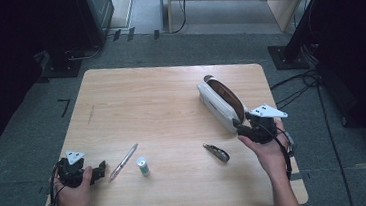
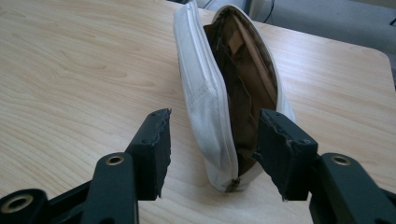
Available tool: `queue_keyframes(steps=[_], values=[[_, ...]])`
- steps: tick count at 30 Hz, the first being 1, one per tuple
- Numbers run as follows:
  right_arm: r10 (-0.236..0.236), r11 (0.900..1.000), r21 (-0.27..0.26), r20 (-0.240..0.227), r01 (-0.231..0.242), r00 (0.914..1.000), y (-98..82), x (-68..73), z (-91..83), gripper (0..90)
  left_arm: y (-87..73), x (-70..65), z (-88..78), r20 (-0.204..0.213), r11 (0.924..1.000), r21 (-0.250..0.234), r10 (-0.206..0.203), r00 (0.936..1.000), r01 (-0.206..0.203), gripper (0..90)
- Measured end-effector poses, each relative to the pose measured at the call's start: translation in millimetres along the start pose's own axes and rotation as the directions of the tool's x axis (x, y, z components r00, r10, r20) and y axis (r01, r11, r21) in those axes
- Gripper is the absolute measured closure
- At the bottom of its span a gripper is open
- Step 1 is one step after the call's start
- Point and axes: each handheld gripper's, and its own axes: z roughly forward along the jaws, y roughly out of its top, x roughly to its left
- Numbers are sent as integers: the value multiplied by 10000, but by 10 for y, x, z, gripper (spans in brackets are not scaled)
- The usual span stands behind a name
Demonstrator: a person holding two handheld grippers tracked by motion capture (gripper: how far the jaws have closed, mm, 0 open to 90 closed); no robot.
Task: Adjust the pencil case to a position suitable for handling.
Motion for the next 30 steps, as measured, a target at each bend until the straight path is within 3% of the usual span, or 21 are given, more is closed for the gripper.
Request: queue_keyframes(steps=[10,20,25,30], values=[[-343,9992,175,-310,348,9989,146,96,212,418,2,1,2,-1,10000,5,20,10000,-20,0],[-908,9923,867,213,886,9956,130,108,527,415,2,1,2,5,10000,7,11,10000,-11,0],[-930,9900,1087,275,895,9953,104,97,611,419,2,1,2,5,10000,6,11,10000,-11,0],[-956,9863,1366,204,919,9952,80,67,692,494,2,1,2,4,10000,8,12,10000,-12,0]])
